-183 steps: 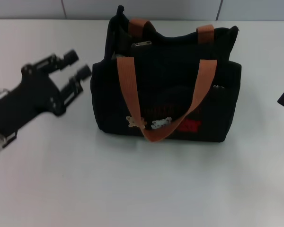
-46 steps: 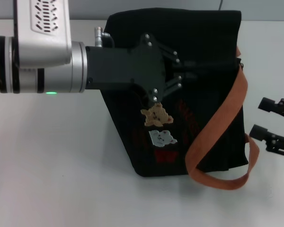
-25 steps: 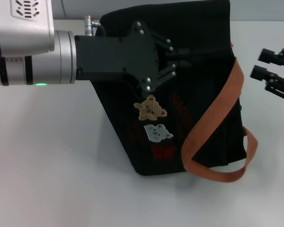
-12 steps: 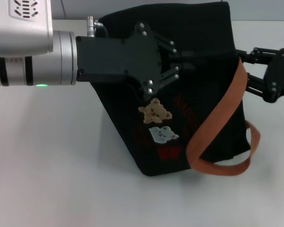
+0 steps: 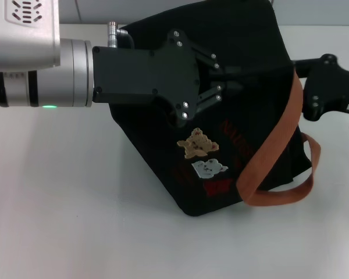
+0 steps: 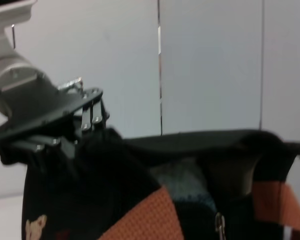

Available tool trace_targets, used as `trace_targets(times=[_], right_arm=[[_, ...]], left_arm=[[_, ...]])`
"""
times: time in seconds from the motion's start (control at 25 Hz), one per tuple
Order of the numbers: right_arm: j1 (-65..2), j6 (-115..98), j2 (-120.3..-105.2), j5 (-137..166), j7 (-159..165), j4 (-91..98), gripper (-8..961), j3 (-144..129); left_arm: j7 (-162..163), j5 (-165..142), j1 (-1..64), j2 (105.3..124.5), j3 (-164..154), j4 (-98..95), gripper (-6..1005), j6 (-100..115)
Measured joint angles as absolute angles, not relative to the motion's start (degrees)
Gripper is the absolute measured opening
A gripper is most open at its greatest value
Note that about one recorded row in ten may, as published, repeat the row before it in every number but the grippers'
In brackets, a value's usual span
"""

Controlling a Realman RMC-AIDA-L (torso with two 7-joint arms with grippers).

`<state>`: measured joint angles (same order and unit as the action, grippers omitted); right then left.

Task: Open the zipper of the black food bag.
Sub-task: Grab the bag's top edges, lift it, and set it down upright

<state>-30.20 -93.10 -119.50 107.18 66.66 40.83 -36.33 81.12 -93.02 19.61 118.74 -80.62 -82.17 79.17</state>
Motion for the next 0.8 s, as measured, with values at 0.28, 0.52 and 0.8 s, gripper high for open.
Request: trace_targets(times=[0.28,0.52,0.8], right_arm=[[-29.93,-91.54,-119.53,105.39,66.66,41.19,54,-37.84],[-27.88,-92.24,-119.18,102.84,65.98,41.51,-1,-38.05],[-27.01,-92.50,-119.18,109.57,66.28,42.26,-1,-38.03]], left_arm=[[81.12,-92.90,19.51,118.74,-80.54,-82.17,97,79.36],[81.12,-92.69,19.26,118.74,-80.47,-82.10,97,79.44],[81.23,-92.25,19.54,118.80,-79.68,-81.64,98,78.69]])
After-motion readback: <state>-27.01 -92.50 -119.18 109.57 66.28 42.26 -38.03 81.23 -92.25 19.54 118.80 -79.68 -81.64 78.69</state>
